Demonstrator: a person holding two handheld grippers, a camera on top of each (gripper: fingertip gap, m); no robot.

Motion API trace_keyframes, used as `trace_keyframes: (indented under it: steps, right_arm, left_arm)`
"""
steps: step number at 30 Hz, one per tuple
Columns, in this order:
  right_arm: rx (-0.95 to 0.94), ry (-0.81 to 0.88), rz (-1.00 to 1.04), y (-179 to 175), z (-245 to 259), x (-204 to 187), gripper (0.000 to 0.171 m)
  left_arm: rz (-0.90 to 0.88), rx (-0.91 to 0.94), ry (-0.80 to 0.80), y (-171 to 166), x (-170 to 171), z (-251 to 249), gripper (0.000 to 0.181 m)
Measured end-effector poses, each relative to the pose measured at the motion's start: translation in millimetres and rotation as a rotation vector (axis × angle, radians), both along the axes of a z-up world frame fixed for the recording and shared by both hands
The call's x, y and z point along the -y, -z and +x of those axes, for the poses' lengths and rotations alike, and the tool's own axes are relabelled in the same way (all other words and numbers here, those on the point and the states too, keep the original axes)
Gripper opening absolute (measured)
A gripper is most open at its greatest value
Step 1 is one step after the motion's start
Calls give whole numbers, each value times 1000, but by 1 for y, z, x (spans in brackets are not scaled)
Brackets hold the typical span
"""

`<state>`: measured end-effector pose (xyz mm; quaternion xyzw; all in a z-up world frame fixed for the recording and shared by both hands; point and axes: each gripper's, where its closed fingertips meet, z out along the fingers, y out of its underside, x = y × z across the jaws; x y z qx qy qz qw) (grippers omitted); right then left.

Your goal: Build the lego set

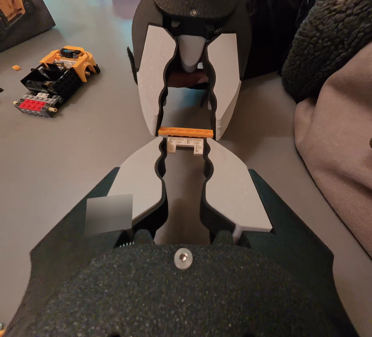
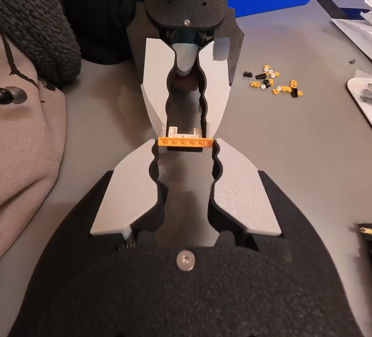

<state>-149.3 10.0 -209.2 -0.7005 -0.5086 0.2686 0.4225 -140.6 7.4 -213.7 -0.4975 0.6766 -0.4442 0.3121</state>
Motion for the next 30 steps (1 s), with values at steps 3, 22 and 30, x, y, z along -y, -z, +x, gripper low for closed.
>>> trace_keyframes:
  steps: [3,22,30]
  right_arm:
    - [7,-2,5,-1,0,1,51]
    - [42,2,-2,-1,2,0,53]
    - [40,-1,-10,0,3,0,55]
  left_arm:
    - [-7,11,2,-2,1,0,34]
    - [-3,20,-3,-2,0,1,33]
    - [8,24,-3,-2,0,1,33]
